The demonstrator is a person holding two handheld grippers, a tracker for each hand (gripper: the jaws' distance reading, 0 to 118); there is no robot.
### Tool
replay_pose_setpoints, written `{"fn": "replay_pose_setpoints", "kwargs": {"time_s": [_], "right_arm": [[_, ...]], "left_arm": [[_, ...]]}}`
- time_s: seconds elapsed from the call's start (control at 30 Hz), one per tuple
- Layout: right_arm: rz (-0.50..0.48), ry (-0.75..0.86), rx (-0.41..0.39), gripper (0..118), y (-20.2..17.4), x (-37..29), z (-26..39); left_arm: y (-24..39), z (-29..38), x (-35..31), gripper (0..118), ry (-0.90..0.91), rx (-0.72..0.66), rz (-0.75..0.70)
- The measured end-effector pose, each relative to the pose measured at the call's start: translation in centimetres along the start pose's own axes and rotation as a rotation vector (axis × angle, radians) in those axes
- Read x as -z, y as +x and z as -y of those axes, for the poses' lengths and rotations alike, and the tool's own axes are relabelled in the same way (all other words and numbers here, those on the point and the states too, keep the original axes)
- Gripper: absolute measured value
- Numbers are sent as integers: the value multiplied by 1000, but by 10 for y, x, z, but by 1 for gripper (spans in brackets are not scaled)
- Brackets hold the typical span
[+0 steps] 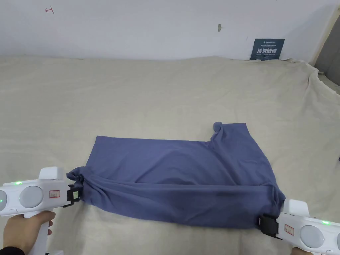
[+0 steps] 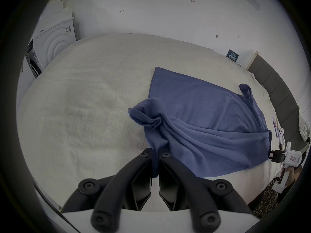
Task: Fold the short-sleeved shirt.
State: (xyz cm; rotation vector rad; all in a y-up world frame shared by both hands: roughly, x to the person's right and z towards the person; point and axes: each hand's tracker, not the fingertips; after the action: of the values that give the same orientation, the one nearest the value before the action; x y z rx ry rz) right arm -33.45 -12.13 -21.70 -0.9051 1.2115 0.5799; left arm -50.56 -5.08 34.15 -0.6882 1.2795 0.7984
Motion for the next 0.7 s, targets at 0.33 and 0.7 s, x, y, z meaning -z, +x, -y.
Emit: {"fn": "replay_pose_setpoints", "kwargs": {"time_s": [0.33, 0.7], "right_arm": [[-32, 98, -4, 5, 7, -31, 1], [16, 126, -93, 5, 13, -87, 31]], "left_arm": [[-12, 11, -5, 4, -8, -46, -1], [-33, 69, -46, 4, -41, -82, 5]]}}
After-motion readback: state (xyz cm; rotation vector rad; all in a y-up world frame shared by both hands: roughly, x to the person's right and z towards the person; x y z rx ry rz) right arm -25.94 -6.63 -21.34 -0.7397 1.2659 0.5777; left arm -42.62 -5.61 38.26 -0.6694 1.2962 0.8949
